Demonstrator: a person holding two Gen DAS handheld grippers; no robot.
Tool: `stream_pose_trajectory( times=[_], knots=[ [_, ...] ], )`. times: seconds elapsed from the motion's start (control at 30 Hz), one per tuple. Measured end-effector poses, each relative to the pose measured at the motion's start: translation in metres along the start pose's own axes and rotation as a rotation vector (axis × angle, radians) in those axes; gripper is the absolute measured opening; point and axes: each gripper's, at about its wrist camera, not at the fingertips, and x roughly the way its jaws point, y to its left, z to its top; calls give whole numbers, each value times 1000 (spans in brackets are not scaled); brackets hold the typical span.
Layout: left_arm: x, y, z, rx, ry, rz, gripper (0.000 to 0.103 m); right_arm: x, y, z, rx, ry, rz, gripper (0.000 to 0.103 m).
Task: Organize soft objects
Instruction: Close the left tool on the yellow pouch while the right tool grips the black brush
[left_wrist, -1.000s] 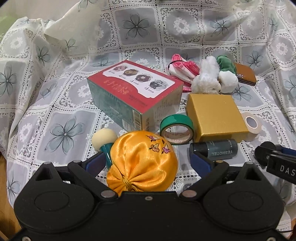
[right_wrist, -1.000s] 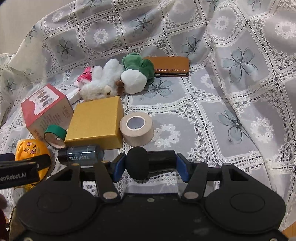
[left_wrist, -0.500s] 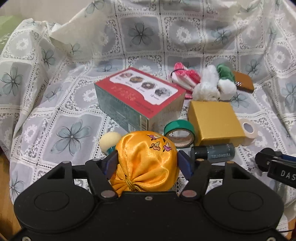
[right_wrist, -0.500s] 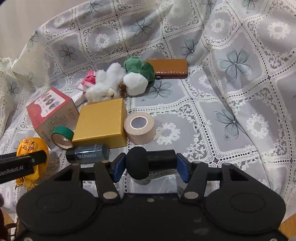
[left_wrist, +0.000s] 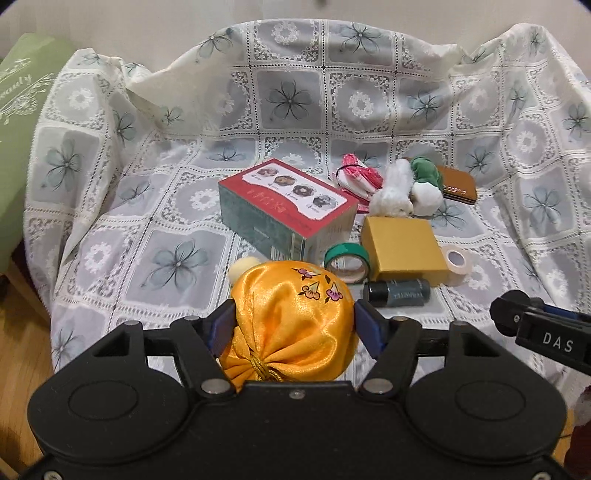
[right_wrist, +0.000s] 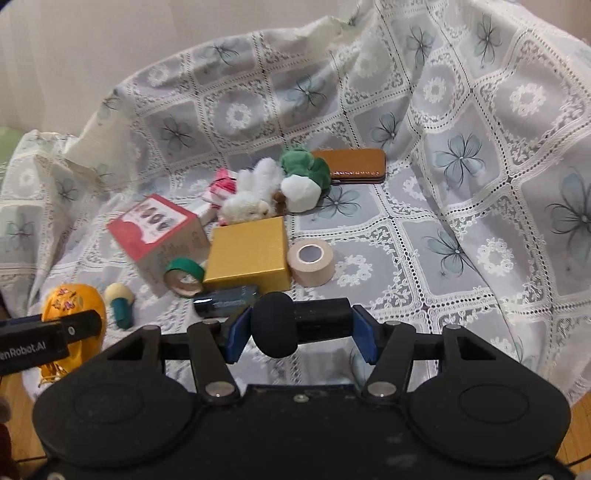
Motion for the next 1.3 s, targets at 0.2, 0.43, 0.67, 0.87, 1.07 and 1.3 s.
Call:
stream_pose_trajectory(
  times=[0.2, 0.43, 0.67, 0.87, 1.07, 1.3],
  knots=[
    [-27, 3, -19, -1, 30, -1, 64, -41, 9, -18, -22, -20, 29, 57],
    [-51, 5, -47, -4, 56, -11, 64, -77, 16, -44, -40, -10, 60, 57],
    [-67, 2, -70, -2, 77, -8, 64, -108, 18, -71, -49, -6, 82, 57],
    [-76, -6, -88, 17, 89, 16, 64, -126, 19, -88, -64, 10, 99, 57],
    [-76, -9, -98, 18, 125, 33, 64, -132, 17, -93, -62, 37, 84, 57],
    [-65, -7, -103, -1, 179, 25, 64, -126, 17, -95, -57, 84, 65, 57]
  ],
)
